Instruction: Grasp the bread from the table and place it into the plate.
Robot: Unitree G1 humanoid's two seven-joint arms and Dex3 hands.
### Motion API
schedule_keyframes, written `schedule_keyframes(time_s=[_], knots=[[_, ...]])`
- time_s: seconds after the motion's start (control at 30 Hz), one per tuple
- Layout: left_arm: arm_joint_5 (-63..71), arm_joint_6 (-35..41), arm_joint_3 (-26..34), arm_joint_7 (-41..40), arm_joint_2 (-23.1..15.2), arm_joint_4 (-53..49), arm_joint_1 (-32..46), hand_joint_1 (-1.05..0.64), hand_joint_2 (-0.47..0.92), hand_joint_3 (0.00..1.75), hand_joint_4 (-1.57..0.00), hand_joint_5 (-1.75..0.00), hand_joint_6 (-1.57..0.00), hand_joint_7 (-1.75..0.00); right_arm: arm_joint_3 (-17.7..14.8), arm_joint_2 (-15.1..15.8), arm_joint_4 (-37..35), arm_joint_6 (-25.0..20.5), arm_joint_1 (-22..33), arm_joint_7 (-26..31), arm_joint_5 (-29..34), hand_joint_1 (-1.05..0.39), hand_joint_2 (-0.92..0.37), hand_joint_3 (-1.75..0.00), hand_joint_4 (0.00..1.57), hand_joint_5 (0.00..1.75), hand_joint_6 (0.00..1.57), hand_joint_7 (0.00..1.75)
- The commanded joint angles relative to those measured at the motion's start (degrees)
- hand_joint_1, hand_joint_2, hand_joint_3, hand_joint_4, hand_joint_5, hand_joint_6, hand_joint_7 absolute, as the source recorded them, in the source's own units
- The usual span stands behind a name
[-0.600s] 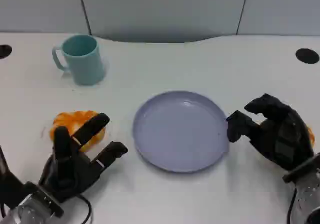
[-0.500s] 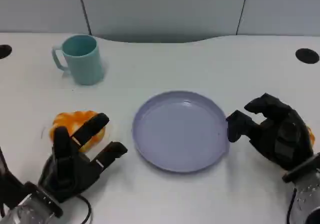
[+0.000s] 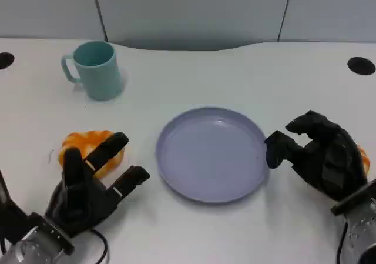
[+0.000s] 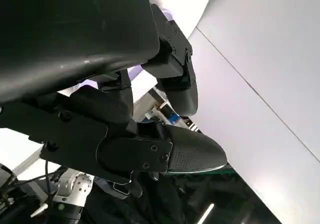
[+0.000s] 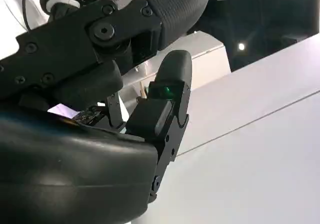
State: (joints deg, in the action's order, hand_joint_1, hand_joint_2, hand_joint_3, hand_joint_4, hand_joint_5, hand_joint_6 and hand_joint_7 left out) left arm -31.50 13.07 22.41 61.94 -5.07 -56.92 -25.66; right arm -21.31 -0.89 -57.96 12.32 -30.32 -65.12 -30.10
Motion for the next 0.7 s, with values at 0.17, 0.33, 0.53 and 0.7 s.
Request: schedule_keyframes(time_s=[0.17,0.33,0.53,0.7], knots=[[-2.7,4.0,1.7,-1.4,-0.9,4.4,-1.0,-0.98,0.92,0.38,-0.34,-1.42,-0.47,-0.9,-0.1,1.0,0.1,-0.5,-0.7,2.0,0.3,-0.46,-0.83,0.0,0.77,1.47,1.03,0.49],[-8.1,11.5,3.9,-4.4,-1.2,12.4,-3.4,-1.01,0.92,0.34,-0.37,-1.42,-0.47,-0.95,-0.5,1.0,-0.9,-1.7,-1.8,2.6,-0.1,-0.44,-0.84,0.0,0.76,1.47,1.02,0.52],[-9.9,14.2,3.1,-5.7,-2.5,19.4,-6.6,-0.99,0.92,0.23,-0.47,-1.22,-0.58,-0.76,-0.8,0.5,-2.0,-1.2,-2.6,1.9,-0.2,-0.42,-0.84,0.0,0.79,1.4,1.01,0.54],[-10.3,15.5,2.8,-6.8,-3.0,22.0,-7.5,-0.98,0.92,0.25,-0.5,-1.15,-0.6,-0.71,-0.7,0.3,-1.7,-0.6,-2.5,2.3,0.0,-0.45,-0.83,0.0,0.8,1.41,1.01,0.54]])
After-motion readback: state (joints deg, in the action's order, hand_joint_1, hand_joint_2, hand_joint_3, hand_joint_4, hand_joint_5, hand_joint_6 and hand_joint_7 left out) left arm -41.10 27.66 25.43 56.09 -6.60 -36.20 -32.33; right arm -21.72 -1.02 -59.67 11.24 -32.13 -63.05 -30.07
